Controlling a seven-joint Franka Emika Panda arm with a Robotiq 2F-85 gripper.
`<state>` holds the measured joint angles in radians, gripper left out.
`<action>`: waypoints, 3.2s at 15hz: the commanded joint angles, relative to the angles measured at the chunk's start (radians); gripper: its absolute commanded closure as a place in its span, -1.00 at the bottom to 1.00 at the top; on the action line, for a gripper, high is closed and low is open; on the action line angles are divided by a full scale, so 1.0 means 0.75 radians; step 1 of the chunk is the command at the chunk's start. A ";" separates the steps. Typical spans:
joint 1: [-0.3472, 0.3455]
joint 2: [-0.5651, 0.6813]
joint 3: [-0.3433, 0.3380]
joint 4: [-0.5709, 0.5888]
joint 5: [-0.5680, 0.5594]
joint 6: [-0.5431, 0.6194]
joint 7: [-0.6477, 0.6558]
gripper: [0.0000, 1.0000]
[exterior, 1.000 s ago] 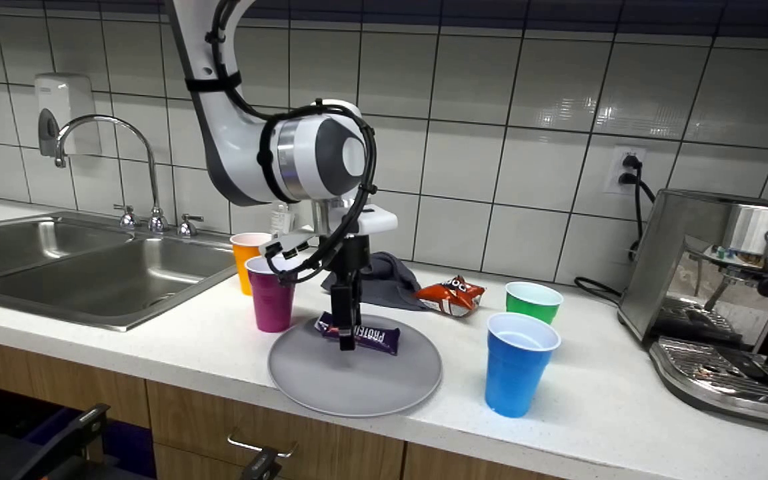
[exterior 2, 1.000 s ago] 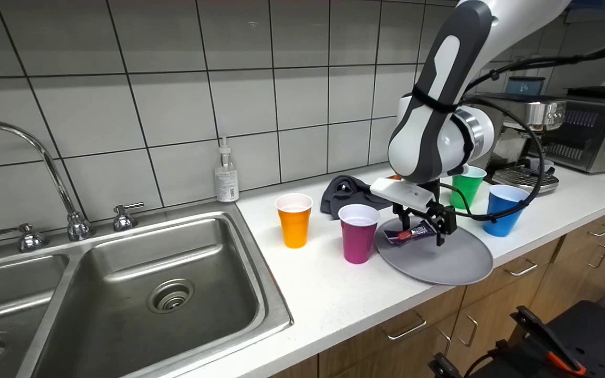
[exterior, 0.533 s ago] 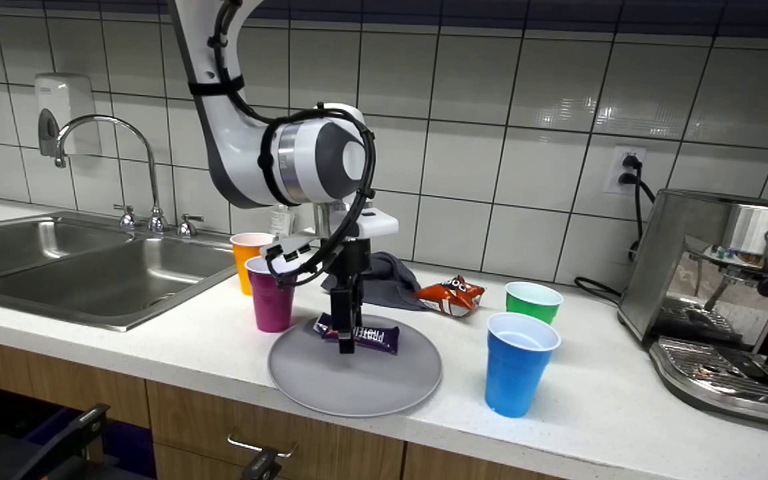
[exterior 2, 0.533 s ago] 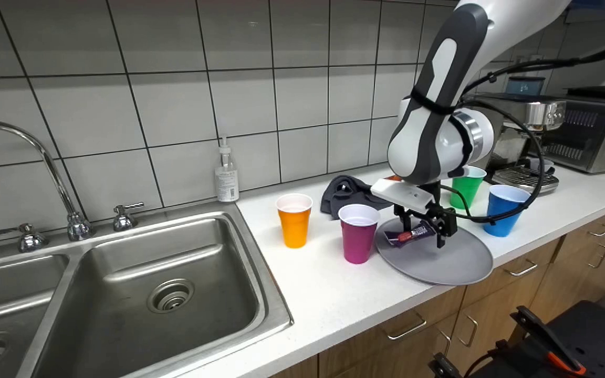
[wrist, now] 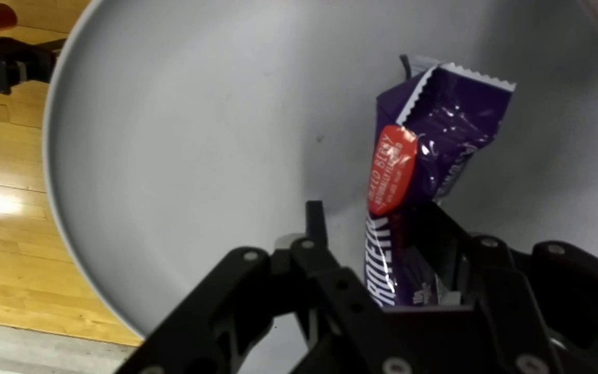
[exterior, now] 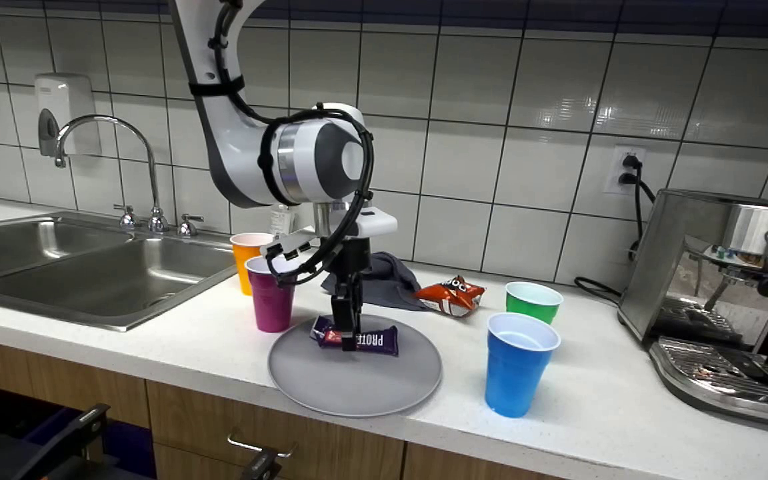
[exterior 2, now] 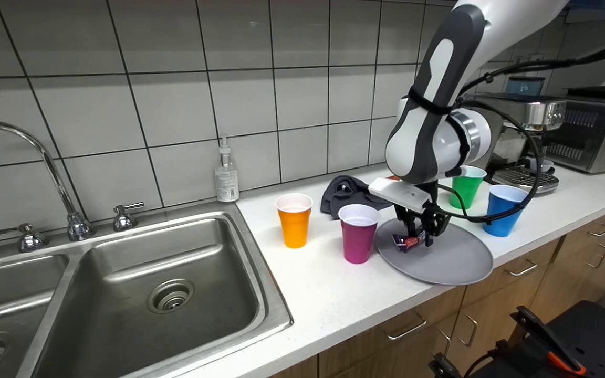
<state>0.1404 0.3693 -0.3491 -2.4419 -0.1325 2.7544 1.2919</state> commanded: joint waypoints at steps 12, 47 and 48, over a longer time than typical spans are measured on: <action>-0.039 -0.011 0.037 0.014 0.048 0.029 -0.026 0.93; -0.148 0.043 0.102 0.467 0.025 -0.094 -0.338 0.93; -0.149 0.063 0.100 0.497 0.021 -0.105 -0.363 0.93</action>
<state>0.0559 0.3685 -0.2926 -2.1585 -0.1222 2.7334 1.0868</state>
